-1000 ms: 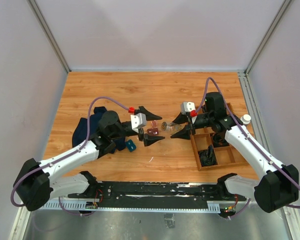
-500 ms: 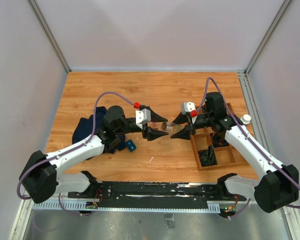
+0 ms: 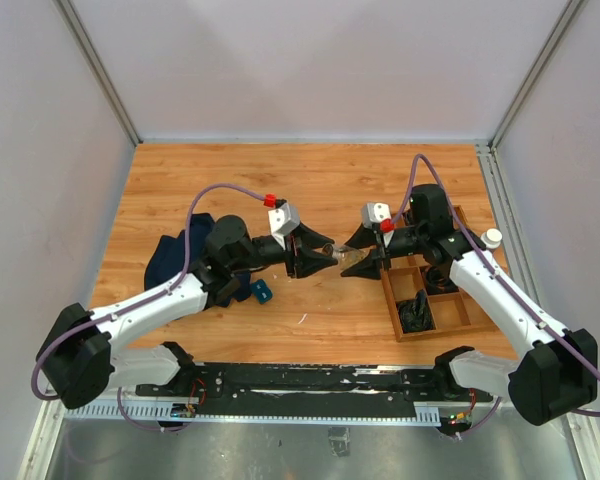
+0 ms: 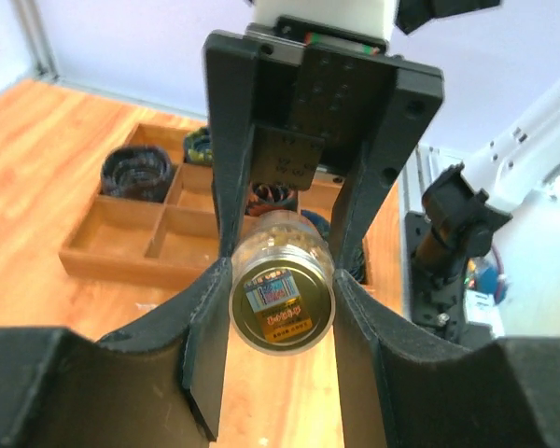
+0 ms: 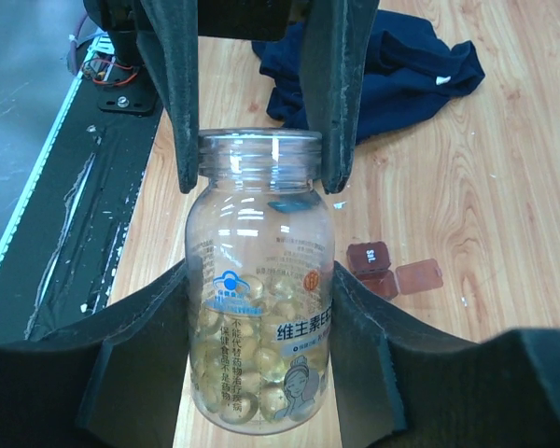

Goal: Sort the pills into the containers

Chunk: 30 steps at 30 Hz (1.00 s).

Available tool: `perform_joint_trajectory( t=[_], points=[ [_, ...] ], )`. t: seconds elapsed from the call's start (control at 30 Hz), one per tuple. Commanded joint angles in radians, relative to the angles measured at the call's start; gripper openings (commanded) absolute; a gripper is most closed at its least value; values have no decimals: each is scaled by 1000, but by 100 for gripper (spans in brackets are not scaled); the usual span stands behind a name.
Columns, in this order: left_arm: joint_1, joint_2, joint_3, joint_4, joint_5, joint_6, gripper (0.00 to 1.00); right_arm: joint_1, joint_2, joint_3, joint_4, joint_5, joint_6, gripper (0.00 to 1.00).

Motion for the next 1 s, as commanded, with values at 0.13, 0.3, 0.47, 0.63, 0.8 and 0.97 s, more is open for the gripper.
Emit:
perform_joint_trajectory(
  t=[0.13, 0.3, 0.47, 0.63, 0.8, 0.97],
  points=[
    [-176, -136, -139, 90, -707, -712, 0, 2, 6, 3, 17, -3, -31, 1],
    [-217, -136, -113, -3, -845, -823, 0, 2, -3, 2, 18, 0, -30, 1],
    [-218, -118, -90, -5, -797, -769, 36, 2, -5, 2, 18, -4, -30, 1],
    [-217, -189, -112, 2, -831, -589, 95, 1, -5, 1, 17, -7, -30, 1],
    [-215, -280, -181, 68, -744, -315, 99, 1, -4, 1, 15, -12, -30, 1],
    [-213, -306, -215, 48, -386, 152, 96, 1, 2, -3, 15, -26, -34, 1]
  ],
)
